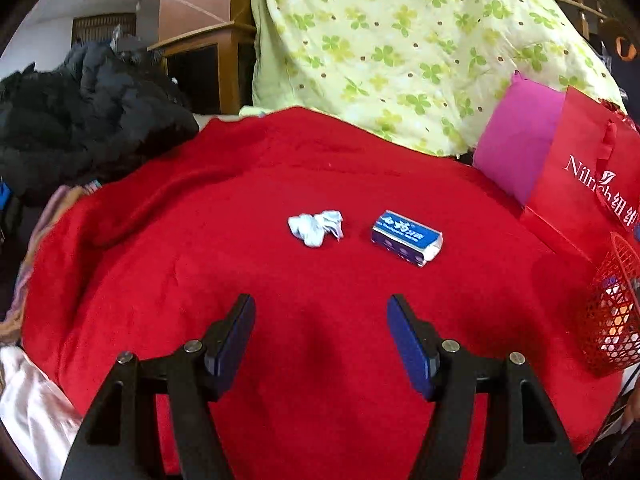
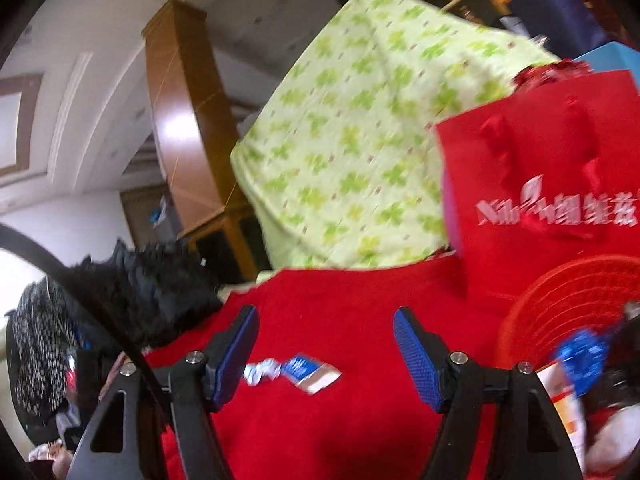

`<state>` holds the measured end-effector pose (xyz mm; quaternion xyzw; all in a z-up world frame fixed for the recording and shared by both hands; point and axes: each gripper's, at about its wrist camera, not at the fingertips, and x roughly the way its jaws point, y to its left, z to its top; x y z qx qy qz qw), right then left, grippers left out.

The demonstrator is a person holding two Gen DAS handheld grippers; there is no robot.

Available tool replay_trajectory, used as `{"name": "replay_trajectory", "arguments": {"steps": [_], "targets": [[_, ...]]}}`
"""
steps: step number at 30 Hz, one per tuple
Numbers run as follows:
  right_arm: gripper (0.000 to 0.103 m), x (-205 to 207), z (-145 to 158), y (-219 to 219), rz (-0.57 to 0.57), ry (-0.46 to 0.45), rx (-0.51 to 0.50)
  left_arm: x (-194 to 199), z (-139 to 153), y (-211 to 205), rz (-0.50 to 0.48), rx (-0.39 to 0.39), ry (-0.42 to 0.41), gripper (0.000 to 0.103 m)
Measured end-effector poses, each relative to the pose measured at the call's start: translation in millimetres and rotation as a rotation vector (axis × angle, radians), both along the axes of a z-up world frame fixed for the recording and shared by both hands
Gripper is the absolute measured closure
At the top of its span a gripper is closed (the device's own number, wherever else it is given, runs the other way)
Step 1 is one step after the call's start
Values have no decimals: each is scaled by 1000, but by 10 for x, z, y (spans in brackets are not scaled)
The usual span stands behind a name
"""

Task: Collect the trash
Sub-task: 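Move both open tools back over the tissue and blue toothpaste box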

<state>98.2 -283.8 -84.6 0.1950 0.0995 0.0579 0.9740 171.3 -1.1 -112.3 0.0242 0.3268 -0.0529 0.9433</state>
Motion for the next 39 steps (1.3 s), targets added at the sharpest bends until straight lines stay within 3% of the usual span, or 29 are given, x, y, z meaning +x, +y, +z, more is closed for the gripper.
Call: {"name": "replay_trajectory", "arguments": {"steps": [9,20,31,39], "targets": [[30,342,-184,398,67,83,-32,72,-2,-11,-15,59,-37,34],[27,669,-306,505,94,170,-33,267,-111,51,0,103,-24,34],[27,1198,-475,575,110,262,-78,534,-313,158,24,126,33,33],[27,1740,-785,652,212,336,-114,920,-544,320,36,110,111,33]]}}
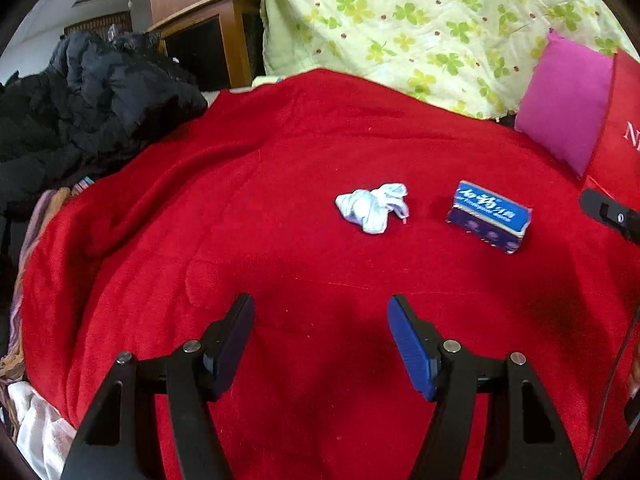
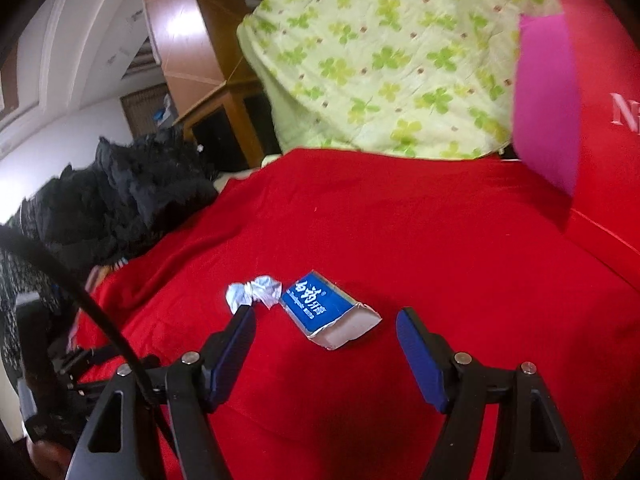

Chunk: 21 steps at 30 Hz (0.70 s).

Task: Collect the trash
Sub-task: 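Move both open tools back over the tissue and blue toothpaste box, then grasp the white tissue with the left tool while the right tool grasps the toothpaste box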

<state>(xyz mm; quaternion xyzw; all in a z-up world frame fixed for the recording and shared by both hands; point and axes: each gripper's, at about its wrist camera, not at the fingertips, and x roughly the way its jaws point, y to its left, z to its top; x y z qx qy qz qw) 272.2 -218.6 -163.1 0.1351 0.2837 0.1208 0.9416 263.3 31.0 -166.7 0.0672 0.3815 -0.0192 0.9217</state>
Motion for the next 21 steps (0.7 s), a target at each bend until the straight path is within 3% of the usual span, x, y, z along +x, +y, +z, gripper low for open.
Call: {"name": "replay_trajectory", "arguments": {"steps": [6,13,21], "targets": [[27,295,-158,164,95,9,-69,273,-101,45,-9,18,24,33],[26,618,-255,329,130,26,-119,626,-135,18,-45,41,57,33],[23,966,-374,403,227,73,-100,1002,-64,-177,-215,104,94,33]]}}
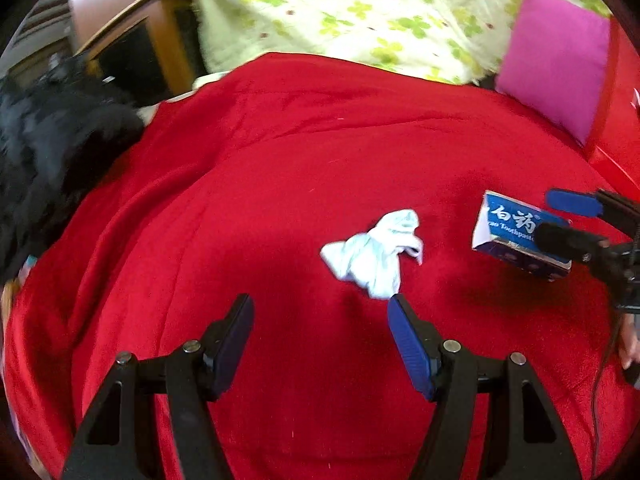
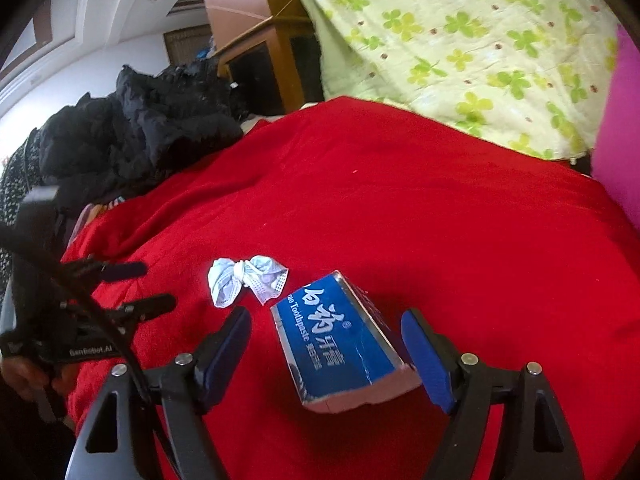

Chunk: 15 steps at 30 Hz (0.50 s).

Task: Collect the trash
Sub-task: 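Grasp the white tissue with the left tool while the right tool grasps the toothpaste box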

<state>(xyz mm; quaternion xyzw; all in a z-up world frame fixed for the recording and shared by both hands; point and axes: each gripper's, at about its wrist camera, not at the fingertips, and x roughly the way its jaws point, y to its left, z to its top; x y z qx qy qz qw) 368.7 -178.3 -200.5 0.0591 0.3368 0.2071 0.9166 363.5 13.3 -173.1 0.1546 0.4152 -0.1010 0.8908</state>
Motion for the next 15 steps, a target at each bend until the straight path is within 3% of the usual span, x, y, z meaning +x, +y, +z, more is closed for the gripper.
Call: {"name": "replay_trajectory", "arguments": {"steps": [7,15], "targets": [[23,142,-155,30,30,62,-6,219,-11,-209,-208,90,34,31],[27,165,-189,5,-22,99,-18,544,-259,-337,-273,86,135,31]]}}
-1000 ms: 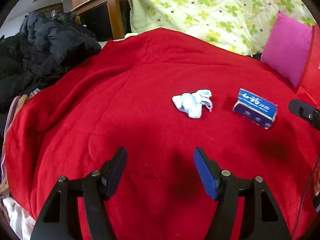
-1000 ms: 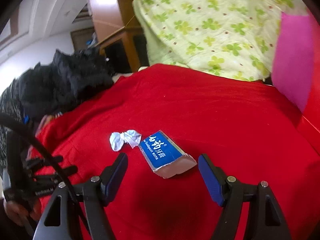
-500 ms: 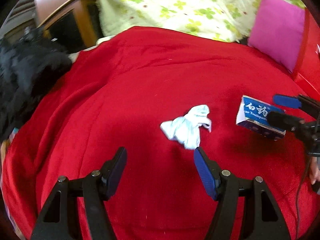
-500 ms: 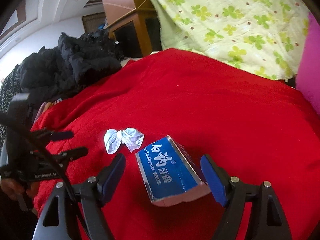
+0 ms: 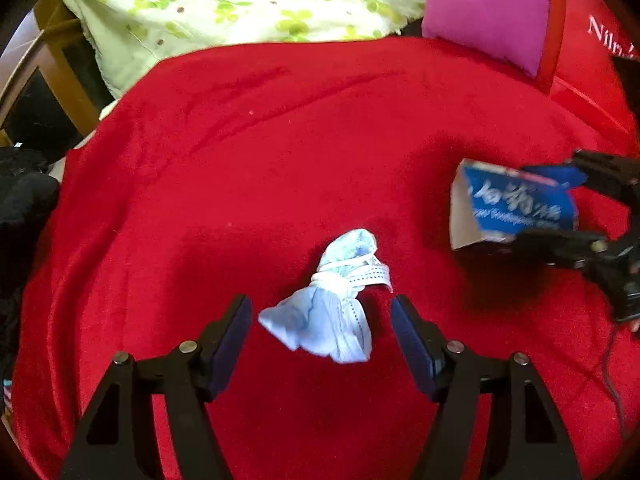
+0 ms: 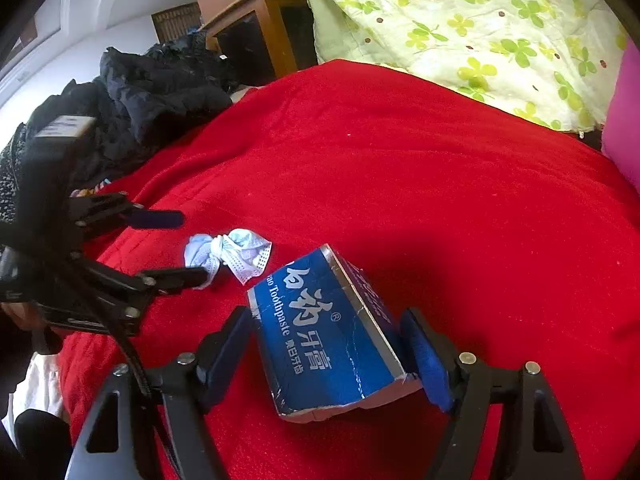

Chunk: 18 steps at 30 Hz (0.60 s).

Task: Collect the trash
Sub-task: 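Grasp the white tissue with the left tool while the right tool grasps the toothpaste box, then lift the tissue and toothpaste box and carry both toward the red basket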

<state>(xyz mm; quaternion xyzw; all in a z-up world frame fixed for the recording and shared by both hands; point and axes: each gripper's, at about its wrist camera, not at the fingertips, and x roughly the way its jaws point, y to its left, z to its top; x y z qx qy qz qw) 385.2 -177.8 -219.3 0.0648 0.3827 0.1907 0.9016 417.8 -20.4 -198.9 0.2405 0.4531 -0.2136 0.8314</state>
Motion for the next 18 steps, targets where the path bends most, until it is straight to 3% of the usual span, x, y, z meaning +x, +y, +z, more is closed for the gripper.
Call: {"name": "replay_trajectory", "arguments": {"steps": [4,6,9,10,11,14,18], "targets": [[28,-18,3,-5,-12,10,0,56,-126,32,24,-29,33,32],[28,-23,17,-26,-22,26,9,54,-127,97,51,-70,35,49],[32,-35,47,-88,-37,49,39,33,-89,161,105,-134,44,67],[59,-33,46,-105,-36,62,49,32,-81,172,119,-143,44,68],[65,-29,43,-133,-49,86,60,10,-79,173,137,-153,42,70],[65,-100,63,-208,-72,103,79,-63,-81,182,192,-179,39,76],[65,-232,95,-232,-62,102,86,-286,68,240,286,-250,47,76]]}}
